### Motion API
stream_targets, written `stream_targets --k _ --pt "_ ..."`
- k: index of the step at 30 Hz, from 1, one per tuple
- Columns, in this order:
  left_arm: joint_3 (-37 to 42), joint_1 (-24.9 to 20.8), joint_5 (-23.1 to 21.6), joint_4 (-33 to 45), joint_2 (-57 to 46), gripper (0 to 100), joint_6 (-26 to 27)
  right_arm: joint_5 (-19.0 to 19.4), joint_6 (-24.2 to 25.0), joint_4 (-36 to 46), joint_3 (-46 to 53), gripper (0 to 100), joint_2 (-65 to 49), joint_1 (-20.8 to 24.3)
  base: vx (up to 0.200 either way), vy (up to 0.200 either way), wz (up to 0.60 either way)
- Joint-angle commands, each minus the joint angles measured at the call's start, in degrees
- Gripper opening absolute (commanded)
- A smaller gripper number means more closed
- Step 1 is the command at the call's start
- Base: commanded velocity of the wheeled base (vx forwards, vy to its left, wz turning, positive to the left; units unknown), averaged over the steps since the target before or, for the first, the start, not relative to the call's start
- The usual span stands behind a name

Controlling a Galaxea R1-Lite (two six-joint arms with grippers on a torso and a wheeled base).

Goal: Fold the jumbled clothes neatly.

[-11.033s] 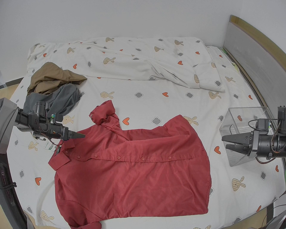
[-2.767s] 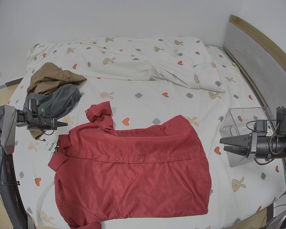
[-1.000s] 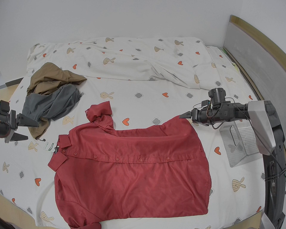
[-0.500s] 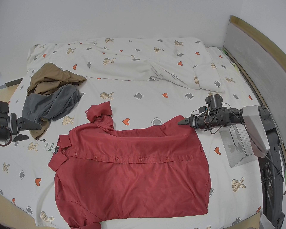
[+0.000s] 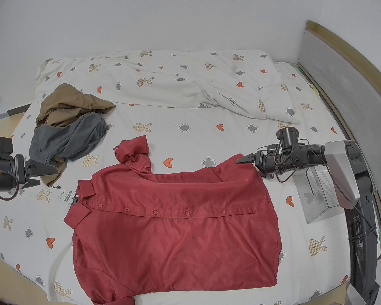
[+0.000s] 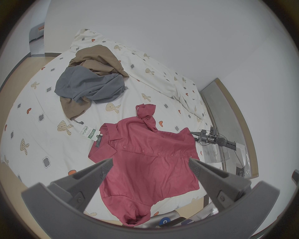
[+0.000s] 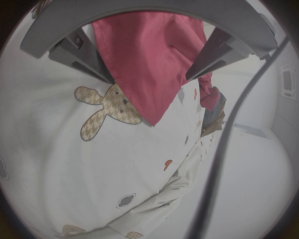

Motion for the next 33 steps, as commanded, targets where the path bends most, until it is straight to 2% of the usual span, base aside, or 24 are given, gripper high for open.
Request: stream_targets --k 1,3,4,13,19,22,24,26,28,29,33 --pt "0.7 -0.3 0.0 -0.2 -0.3 100 0.0 0.2 0.4 0.0 0.0 100 0.9 -0.2 0.0 0.0 0.0" --pt "0.8 -0.5 0.0 -0.3 -0.3 100 0.0 0.2 0.5 0.1 0.0 100 1.2 -0.2 0.0 0.0 0.0" --pt "0.9 -0.6 0.0 -0.3 -0.3 100 0.1 0.2 0.5 0.1 0.0 0 1.2 -0.4 0.0 0.0 0.0" --pt "2.2 -2.1 0.0 -1.7 -0.3 100 0.1 0.2 0.6 0.3 0.0 0 1.0 -1.2 0.0 0.0 0.0" --pt "3.7 -2.5 0.0 -3.6 -0.4 100 0.1 0.2 0.4 3.0 0.0 0 -0.6 -1.4 0.0 0.0 0.0" --pt "4.0 -2.8 0.0 -3.9 -0.8 100 0.2 0.1 -1.1 5.7 0.0 0 -3.6 -1.4 0.0 0.0 0.0" --pt "3.9 -2.8 0.0 -3.9 -0.8 100 0.1 0.1 -4.8 8.3 0.0 0 -5.7 -1.3 0.0 0.0 0.0" --pt "4.0 -2.8 0.0 -3.8 -1.2 100 0.1 -0.4 -12.5 12.4 0.0 0 -9.0 -0.9 0.0 0.0 0.0" --pt "4.0 -2.8 0.0 -3.8 -1.2 100 0.1 -0.4 -12.5 12.4 0.0 0 -9.0 -0.9 0.0 0.0 0.0" --pt "4.0 -2.8 0.0 -3.9 -1.2 100 0.1 0.0 -20.7 16.3 0.0 0 -13.5 -0.4 0.0 0.0 0.0" --pt "4.1 -3.2 0.0 -3.9 -1.5 100 0.1 0.1 -21.9 14.8 0.0 0 -18.2 -0.3 0.0 0.0 0.0"
